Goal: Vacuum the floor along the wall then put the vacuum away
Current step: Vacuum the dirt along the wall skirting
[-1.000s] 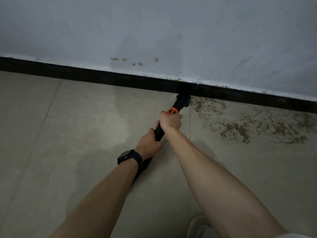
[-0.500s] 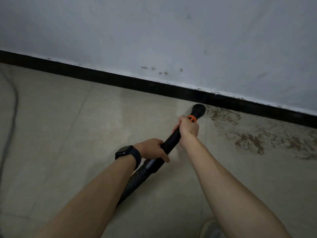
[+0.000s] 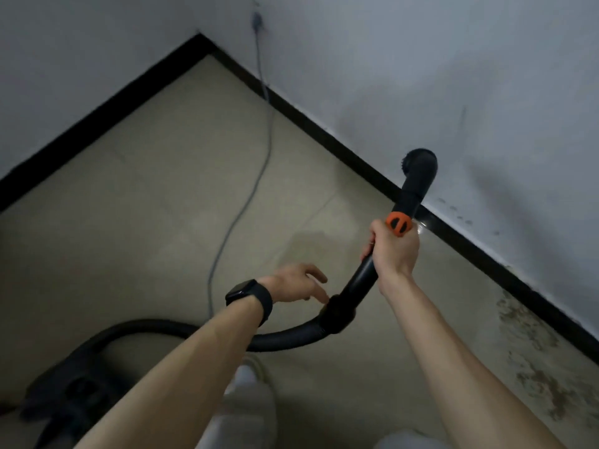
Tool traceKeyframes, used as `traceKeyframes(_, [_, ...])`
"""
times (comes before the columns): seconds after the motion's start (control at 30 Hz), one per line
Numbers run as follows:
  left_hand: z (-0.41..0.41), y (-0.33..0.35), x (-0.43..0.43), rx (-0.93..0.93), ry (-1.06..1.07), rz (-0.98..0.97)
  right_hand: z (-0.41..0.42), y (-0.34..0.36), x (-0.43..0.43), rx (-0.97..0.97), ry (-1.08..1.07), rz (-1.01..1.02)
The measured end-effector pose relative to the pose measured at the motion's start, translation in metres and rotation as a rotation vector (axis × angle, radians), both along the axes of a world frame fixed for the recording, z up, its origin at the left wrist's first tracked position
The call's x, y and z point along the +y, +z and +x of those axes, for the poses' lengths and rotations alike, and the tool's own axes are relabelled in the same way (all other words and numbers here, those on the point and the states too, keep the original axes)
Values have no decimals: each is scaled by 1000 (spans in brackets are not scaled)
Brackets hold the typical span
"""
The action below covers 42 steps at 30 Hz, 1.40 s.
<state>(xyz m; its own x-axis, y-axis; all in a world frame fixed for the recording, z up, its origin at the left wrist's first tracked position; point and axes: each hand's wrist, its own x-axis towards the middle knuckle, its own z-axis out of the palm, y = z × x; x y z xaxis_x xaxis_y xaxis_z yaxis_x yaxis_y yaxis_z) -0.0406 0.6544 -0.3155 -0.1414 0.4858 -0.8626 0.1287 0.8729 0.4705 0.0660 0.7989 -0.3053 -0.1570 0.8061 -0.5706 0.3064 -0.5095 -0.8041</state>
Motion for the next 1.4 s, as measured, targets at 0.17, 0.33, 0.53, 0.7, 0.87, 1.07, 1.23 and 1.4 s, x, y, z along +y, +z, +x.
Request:
traceKeyframes(0.17, [-20,89,-81,139,317,-42,-41,100,-64,-8,261,57])
traceKeyframes(0.33, [-19,161,-166,313,443,-135,-63,172,-127,-24,524,101])
traceKeyframes(0.53, [-19,219,-261,462,753,-187,-85,227,-190,-4,843,141])
traceKeyframes(0.7, [-21,261,-317,570,1019,-202,-110,266,-235,-24,1038,230])
traceKeyframes(0.87, [-40,299,-379,744,1249,-270,-155,294,-293,-72,1277,234])
traceKeyframes(1.07, [-57,322,-464,743,1458,-313,-196,313,-368,-109,1585,295])
traceKeyframes(1.23, [-58,337,-526,780,1648,-332,-223,330,-427,-105,1768,361])
traceKeyframes(1.4, [-38,332,-587,883,1788,-416,-241,326,-481,-69,1964,397])
